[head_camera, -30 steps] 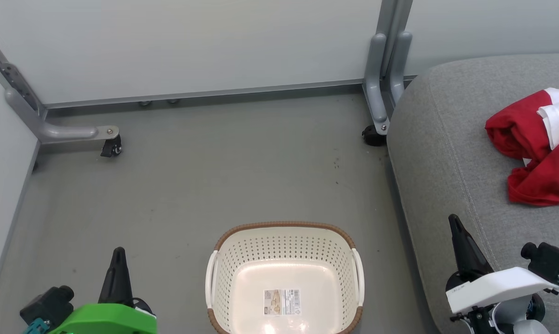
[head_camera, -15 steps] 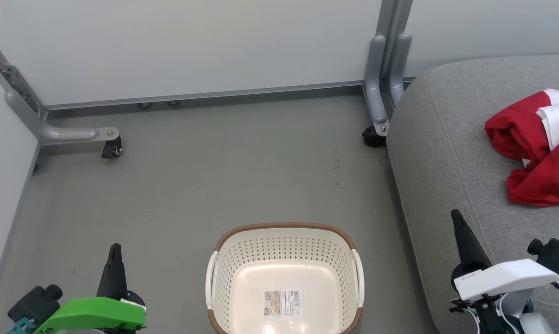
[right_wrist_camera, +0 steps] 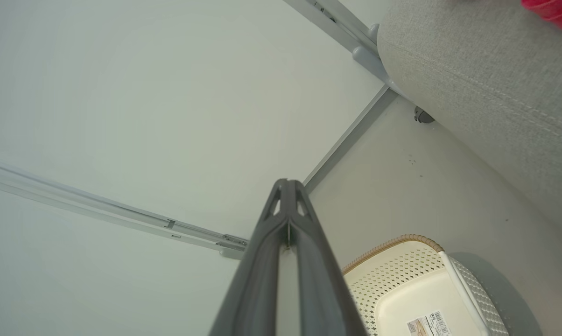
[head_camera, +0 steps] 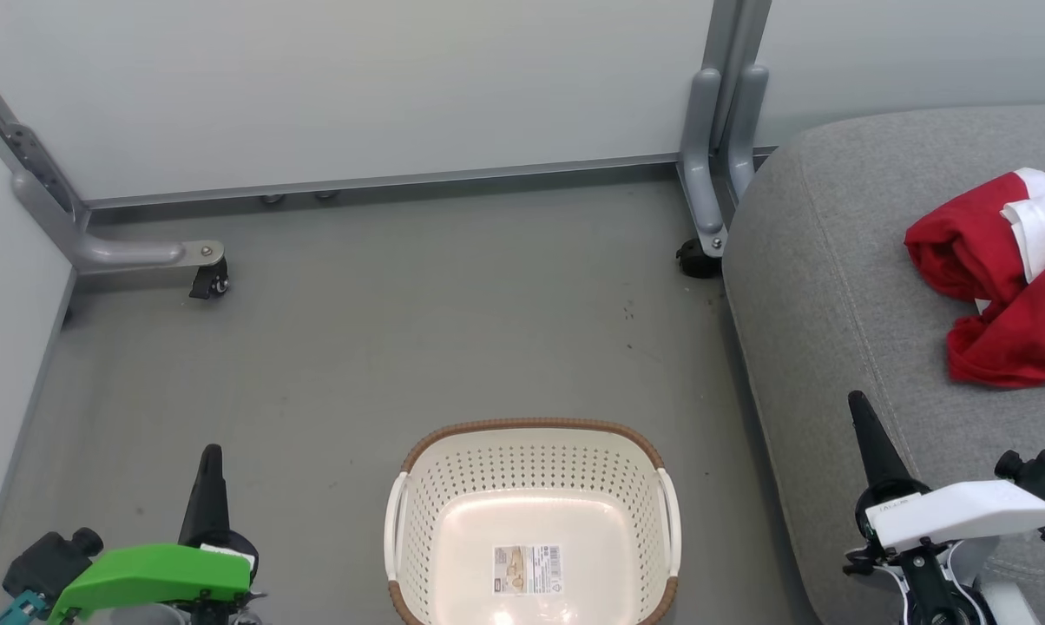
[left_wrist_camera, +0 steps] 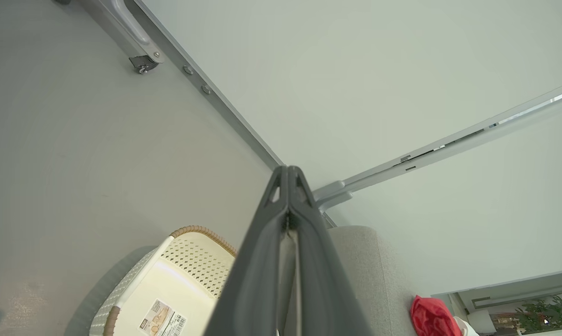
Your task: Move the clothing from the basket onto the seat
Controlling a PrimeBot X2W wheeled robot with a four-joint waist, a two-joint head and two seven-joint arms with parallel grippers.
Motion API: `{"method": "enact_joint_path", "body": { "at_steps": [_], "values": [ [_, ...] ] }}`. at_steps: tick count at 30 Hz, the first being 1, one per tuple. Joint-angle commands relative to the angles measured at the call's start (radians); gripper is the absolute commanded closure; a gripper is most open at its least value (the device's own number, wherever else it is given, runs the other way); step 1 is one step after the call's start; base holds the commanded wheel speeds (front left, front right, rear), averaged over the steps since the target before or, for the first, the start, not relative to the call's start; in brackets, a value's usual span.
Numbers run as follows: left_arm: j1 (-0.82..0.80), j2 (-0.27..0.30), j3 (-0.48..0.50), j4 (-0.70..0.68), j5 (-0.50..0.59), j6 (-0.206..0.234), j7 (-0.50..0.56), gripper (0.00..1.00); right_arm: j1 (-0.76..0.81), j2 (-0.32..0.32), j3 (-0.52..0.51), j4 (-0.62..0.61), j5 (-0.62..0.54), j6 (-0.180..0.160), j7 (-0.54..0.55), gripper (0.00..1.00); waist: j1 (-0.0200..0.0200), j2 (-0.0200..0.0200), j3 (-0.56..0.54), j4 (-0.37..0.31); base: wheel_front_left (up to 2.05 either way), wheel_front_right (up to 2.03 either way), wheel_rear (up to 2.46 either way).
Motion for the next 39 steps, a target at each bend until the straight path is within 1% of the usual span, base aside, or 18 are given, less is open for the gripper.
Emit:
{"method": "enact_joint_path", "body": {
  "at_steps": [1,17,39],
  "values": [
    [-0.028,0.003,0.007,-0.008,-0.028,-0.008,0.005,1.0,-0.026,-0.007,-0.004,-0.002,0.03,0.0,0.006,1.0,0.0,0.0,0.0,0.0,0.0,0.0,0.0],
    [-0.049,0.001,0.027,0.0,-0.19,-0.019,0.048,1.0,-0.05,-0.004,-0.023,0.034,0.191,0.0,0.031,1.0,0.0,0.0,-0.005,0.0,0.0,0.0,0.0],
    [-0.073,-0.002,0.047,0.01,-0.375,-0.032,0.098,1.0,-0.077,0.001,-0.046,0.076,0.374,0.0,0.062,1.0,0.0,0.0,-0.012,-0.001,0.0,0.0,0.0]
  ]
}}
